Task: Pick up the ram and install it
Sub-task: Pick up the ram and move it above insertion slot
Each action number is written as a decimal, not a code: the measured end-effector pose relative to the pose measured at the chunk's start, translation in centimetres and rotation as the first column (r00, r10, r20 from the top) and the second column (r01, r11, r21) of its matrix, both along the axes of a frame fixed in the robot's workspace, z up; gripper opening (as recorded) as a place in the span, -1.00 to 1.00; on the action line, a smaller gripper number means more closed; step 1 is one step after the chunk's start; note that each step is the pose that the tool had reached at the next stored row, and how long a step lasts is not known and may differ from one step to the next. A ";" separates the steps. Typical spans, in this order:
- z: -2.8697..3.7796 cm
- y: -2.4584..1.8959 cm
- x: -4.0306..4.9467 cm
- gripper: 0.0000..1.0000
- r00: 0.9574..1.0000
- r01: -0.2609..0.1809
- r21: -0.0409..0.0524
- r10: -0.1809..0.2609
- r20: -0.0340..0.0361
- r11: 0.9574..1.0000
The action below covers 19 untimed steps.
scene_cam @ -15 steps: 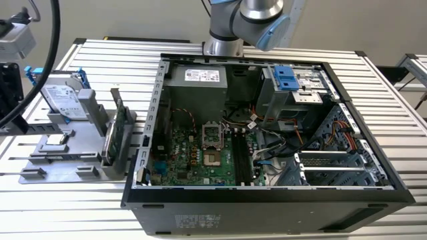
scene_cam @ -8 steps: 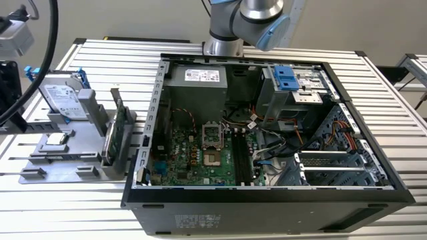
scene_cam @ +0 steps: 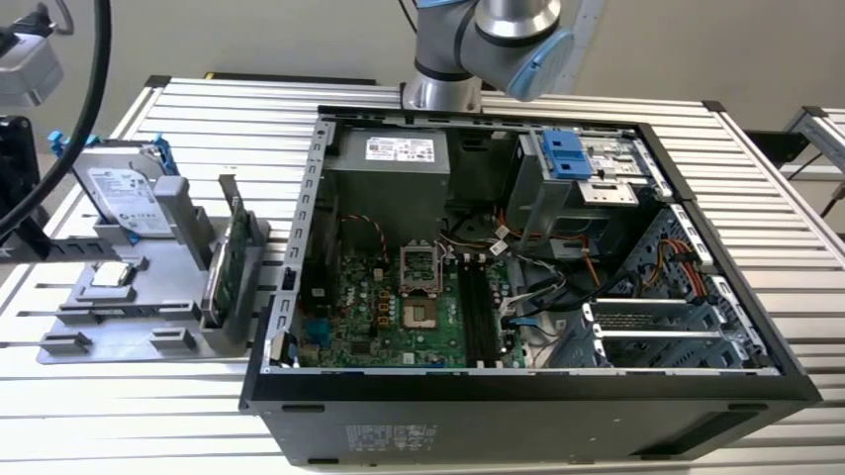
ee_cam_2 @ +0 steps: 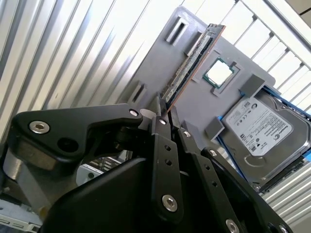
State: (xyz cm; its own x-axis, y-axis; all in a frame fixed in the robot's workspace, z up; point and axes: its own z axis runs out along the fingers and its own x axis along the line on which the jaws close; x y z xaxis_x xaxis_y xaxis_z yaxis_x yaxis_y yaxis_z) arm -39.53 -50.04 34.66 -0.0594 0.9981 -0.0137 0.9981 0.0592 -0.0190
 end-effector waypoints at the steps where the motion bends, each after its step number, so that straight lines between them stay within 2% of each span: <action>1: 0.03 0.00 0.00 -1.00 1.000 0.000 0.000 0.000 0.000 1.000; 19: 1.00 0.00 -0.07 -1.00 1.000 0.000 0.000 0.000 0.000 1.000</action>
